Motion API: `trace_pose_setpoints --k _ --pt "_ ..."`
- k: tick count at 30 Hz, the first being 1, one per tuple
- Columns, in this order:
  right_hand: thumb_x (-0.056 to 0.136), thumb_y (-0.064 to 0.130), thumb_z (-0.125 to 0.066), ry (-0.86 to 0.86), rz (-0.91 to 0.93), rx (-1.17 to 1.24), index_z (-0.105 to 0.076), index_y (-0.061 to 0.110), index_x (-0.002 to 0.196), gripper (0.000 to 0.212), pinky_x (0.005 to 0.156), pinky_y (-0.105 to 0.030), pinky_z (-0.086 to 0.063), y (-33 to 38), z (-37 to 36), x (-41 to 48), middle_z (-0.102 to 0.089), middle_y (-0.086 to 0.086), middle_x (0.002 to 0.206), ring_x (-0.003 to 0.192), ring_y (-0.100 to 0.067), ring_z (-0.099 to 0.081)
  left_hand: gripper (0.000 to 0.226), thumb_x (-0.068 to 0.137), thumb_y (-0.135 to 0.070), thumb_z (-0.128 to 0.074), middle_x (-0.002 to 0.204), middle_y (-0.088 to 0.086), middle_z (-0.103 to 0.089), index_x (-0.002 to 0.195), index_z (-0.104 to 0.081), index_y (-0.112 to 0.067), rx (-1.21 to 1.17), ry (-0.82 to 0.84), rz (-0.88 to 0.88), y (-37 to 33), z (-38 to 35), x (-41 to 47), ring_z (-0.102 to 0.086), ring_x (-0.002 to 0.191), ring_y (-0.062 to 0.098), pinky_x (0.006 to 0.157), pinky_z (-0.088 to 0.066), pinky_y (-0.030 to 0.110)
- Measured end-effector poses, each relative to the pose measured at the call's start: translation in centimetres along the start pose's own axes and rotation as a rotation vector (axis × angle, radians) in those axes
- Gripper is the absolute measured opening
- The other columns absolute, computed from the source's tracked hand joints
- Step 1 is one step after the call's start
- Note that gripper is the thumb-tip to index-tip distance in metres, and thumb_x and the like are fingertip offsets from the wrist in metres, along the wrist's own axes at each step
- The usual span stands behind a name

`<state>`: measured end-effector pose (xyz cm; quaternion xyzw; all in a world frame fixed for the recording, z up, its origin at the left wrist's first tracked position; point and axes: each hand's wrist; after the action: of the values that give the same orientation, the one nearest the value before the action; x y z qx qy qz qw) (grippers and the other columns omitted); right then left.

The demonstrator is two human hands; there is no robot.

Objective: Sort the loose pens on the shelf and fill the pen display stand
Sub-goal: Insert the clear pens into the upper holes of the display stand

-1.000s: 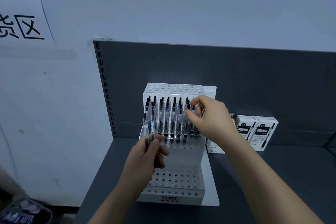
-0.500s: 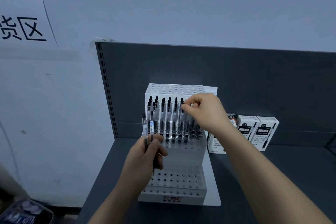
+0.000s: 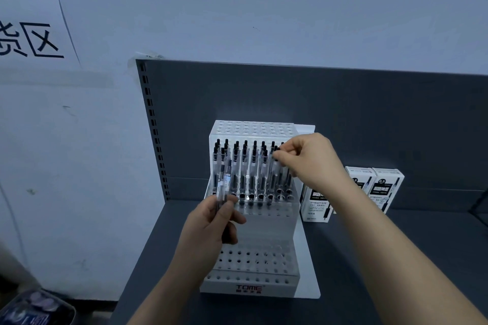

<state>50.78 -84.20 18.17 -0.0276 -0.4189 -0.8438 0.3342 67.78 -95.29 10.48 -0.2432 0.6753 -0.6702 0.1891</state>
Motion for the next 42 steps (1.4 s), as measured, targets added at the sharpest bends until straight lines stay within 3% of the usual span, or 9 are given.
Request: trace_pose_setpoints --k 7,12,16,20,27,30,33,38,42 --pt "0.088 0.016 -0.067 0.033 -0.050 0.042 -0.068 0.005 0.072 0.020 0.042 -0.013 -0.045 0.7 -0.2 -0.6 -0.069 -0.005 0.057 0.037 -0.001 -0.056 0.023 0.100 -0.013 -0.042 0.070 0.004 -0.062 0.103 -0.065 -0.011 -0.068 0.046 0.031 0.3 -0.3 0.1 -0.039 0.050 0.012 0.044 -0.033 0.022" --pt "0.084 0.029 -0.072 -0.007 -0.043 0.081 -0.066 0.013 0.073 0.021 0.044 -0.011 -0.041 0.6 0.4 -1.6 -0.069 -0.002 0.057 0.041 -0.005 -0.057 0.025 0.101 -0.010 -0.042 0.077 0.004 -0.067 0.103 -0.066 -0.009 -0.015 0.109 0.004 0.4 -0.6 0.1 -0.046 0.061 0.016 0.056 -0.041 0.025" --pt "0.081 0.037 -0.075 0.191 -0.076 0.224 -0.071 0.017 0.075 0.021 0.050 -0.017 -0.044 0.6 0.3 -3.2 -0.060 0.005 0.055 0.046 -0.005 -0.050 0.023 0.101 -0.009 -0.042 0.084 0.004 -0.071 0.106 -0.065 -0.009 0.023 0.182 -0.027 0.2 -1.7 0.1 -0.051 0.061 0.011 0.056 -0.043 0.020" --pt "0.084 0.025 -0.073 0.288 -0.089 0.358 -0.061 0.015 0.064 0.026 0.047 -0.020 -0.038 0.0 0.4 -3.9 -0.048 0.003 0.050 0.046 -0.009 -0.043 0.024 0.101 -0.010 -0.040 0.089 0.005 -0.073 0.107 -0.063 -0.010 0.029 0.245 -0.005 0.2 -2.9 0.1 -0.054 0.066 0.014 0.060 -0.046 0.024" --pt "0.087 0.008 -0.067 -0.070 -0.191 0.730 -0.053 0.004 0.080 0.015 0.052 -0.024 -0.056 -1.8 3.5 -3.7 -0.070 -0.013 0.062 0.054 -0.020 -0.068 0.023 0.101 -0.017 -0.040 0.088 0.004 -0.071 0.105 -0.063 -0.018 0.048 0.069 -0.048 1.1 -2.5 0.8 -0.060 0.071 0.020 0.064 -0.053 0.028" --pt "0.084 0.006 -0.071 -0.199 -0.177 0.642 -0.053 0.005 0.082 0.018 0.058 -0.028 -0.059 -2.3 3.8 -3.3 -0.070 -0.012 0.062 0.062 -0.023 -0.071 0.022 0.101 -0.025 -0.040 0.066 0.006 -0.052 0.103 -0.062 -0.027 0.135 0.009 -0.104 1.6 -2.2 0.9 -0.037 0.052 0.015 0.047 -0.034 0.027" --pt "0.083 -0.001 -0.071 -0.168 -0.177 0.603 -0.053 0.004 0.082 0.019 0.064 -0.031 -0.060 -2.3 3.0 -3.0 -0.063 0.001 0.050 0.068 -0.026 -0.073 0.026 0.102 -0.024 -0.036 0.066 0.007 -0.036 0.105 -0.062 -0.023 0.086 -0.016 -0.083 1.6 -2.3 0.8 -0.026 0.051 0.013 0.048 -0.024 0.029" --pt "0.086 -0.002 -0.067 -0.061 -0.164 0.401 -0.056 0.004 0.083 0.013 0.063 -0.027 -0.059 -1.6 1.5 -2.2 -0.070 -0.013 0.070 0.065 -0.017 -0.073 0.026 0.101 -0.006 -0.029 0.067 0.006 -0.042 0.105 -0.054 -0.008 -0.035 -0.024 -0.045 0.8 -2.2 0.5 -0.028 0.052 0.011 0.047 -0.024 0.027" --pt "0.088 0.006 -0.065 -0.007 -0.111 0.067 -0.061 0.003 0.078 0.011 0.056 -0.018 -0.056 -1.0 0.1 -2.0 -0.071 -0.011 0.066 0.049 0.000 -0.065 0.020 0.102 -0.009 -0.032 0.069 0.003 -0.056 0.099 -0.052 -0.008 0.019 -0.018 -0.073 1.0 -2.0 0.2 -0.039 0.053 0.011 0.048 -0.034 0.024"
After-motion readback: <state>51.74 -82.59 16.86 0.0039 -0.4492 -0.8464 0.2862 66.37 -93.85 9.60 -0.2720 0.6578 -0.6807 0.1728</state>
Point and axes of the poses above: each hand's wrist, its own x-axis towards the middle knuckle, its own z-axis out of the back of the hand, y = z × x
